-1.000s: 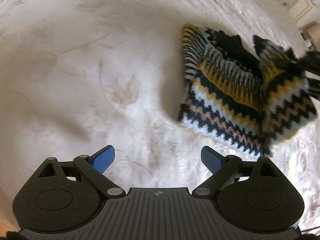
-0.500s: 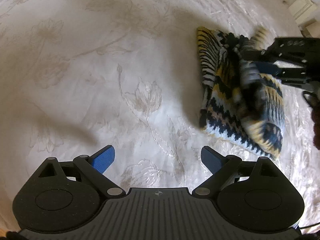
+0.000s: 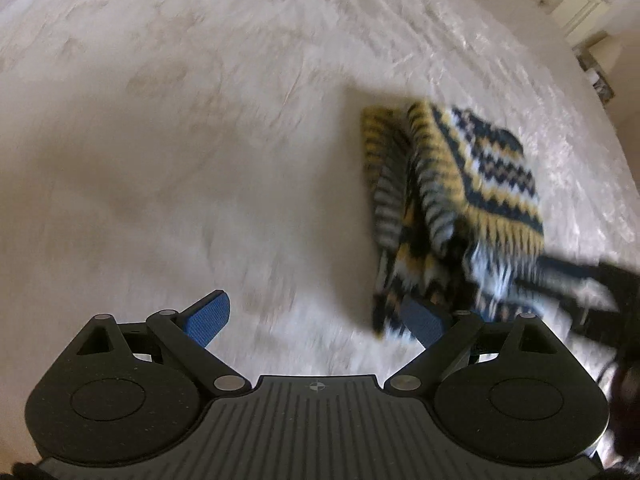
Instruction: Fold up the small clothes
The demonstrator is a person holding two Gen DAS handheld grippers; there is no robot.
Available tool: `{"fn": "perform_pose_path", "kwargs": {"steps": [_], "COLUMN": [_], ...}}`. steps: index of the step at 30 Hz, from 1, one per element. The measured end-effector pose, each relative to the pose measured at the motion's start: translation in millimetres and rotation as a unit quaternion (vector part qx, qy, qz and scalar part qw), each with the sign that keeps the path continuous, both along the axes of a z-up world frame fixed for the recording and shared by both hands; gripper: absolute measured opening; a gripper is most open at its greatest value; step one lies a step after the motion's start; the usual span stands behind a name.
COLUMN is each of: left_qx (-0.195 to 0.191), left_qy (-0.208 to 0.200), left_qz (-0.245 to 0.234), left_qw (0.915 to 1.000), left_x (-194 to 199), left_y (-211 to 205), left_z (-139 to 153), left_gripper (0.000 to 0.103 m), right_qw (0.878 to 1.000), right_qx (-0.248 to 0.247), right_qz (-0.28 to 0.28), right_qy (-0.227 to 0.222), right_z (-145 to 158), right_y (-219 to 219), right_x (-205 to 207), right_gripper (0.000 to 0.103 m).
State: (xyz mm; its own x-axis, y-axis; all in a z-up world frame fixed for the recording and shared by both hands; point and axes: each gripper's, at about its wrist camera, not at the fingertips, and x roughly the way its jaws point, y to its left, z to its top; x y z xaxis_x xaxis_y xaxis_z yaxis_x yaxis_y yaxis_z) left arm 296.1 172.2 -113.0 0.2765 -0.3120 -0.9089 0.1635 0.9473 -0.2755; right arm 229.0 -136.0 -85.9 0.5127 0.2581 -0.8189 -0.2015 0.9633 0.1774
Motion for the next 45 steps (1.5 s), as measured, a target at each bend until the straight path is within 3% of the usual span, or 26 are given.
{"fn": "perform_pose_path", "kwargs": {"steps": [4,6,12,14,16,17,18,21,26,32,34,36,37,39,40,42,45], "left_qx": [-0.016,-0.029,-0.072,-0.083,-0.091,-0.095,-0.100,-0.114,-0.116,-0.134,-0.138,-0.134,-0.120,-0.103,-0.103,-0.114,-0.108], "left_qy": [-0.004,0.000,0.032,0.041,0.052,0.059,0.067,0.083,0.107,0.140,0.142,0.143,0.142,0.129,0.116,0.104,0.067], "left_qz": [-0.008,-0.011,-0.022,-0.031,-0.039,-0.040,-0.042,-0.049,-0.057,-0.049,-0.047,-0.047,-0.048,-0.054,-0.056,-0.055,-0.070], "left_qw": [0.9998,0.9995,0.9966,0.9952,0.9938,0.9929,0.9918,0.9887,0.9858,0.9798,0.9791,0.9794,0.9814,0.9848,0.9862,0.9866,0.9894], "left_x": [24.2,36.4,67.2,75.4,82.9,85.6,87.9,91.3,91.9,97.4,99.9,102.4,103.3,103.2,101.8,98.9,91.1], "left_y": [-12.0,-19.3,-47.5,-58.2,-69.3,-73.0,-77.3,-88.4,-102.9,-114.5,-118.3,-122.0,-123.9,-126.0,-125.2,-121.8,-119.2], "left_z": [7.2,9.5,4.2,2.6,-0.1,-1.1,-2.4,-5.4,-16.1,-36.2,-41.2,-44.8,-45.8,-46.3,-45.6,-44.4,-27.1], "left_gripper": [0.094,0.094,0.093,0.094,0.094,0.094,0.094,0.094,0.093,0.093,0.088,0.067,0.062,0.033,0.025,0.018,0.017], "right_qw": [0.996,0.992,0.976,0.973,0.973,0.975,0.978,0.991,0.996,0.998,0.998,0.998,0.998,0.998,0.998,0.998,0.998], "right_qx": [-0.060,-0.093,-0.160,-0.175,-0.179,-0.177,-0.167,-0.111,-0.060,-0.032,-0.028,-0.025,-0.024,-0.021,-0.020,-0.018,-0.012], "right_qz": [0.057,0.080,0.130,0.132,0.128,0.125,0.113,0.058,-0.002,-0.017,-0.012,-0.008,-0.007,-0.005,-0.005,-0.005,-0.003], "right_qy": [-0.022,-0.037,-0.067,-0.070,-0.064,-0.057,-0.052,-0.057,-0.067,-0.057,-0.055,-0.054,-0.054,-0.054,-0.054,-0.053,-0.054], "right_z": [-11.1,-17.1,-31.4,-37.4,-42.0,-43.1,-41.7,-27.3,-6.5,-5.5,-9.4,-11.8,-11.6,-12.6,-12.9,-13.3,-10.8], "right_y": [26.1,41.1,79.6,85.0,85.0,82.6,77.8,52.2,15.3,5.2,8.1,9.5,10.3,11.3,12.1,13.1,14.6], "right_x": [-28.8,-38.0,-49.5,-43.2,-36.8,-33.3,-29.4,-23.4,-22.9,-26.7,-28.4,-29.0,-29.6,-30.3,-31.0,-33.1,-37.2], "right_gripper": [0.066,0.073,0.074,0.072,0.061,0.030,0.016,0.016,0.016,0.016,0.016,0.016,0.016,0.016,0.016,0.016,0.016]}}
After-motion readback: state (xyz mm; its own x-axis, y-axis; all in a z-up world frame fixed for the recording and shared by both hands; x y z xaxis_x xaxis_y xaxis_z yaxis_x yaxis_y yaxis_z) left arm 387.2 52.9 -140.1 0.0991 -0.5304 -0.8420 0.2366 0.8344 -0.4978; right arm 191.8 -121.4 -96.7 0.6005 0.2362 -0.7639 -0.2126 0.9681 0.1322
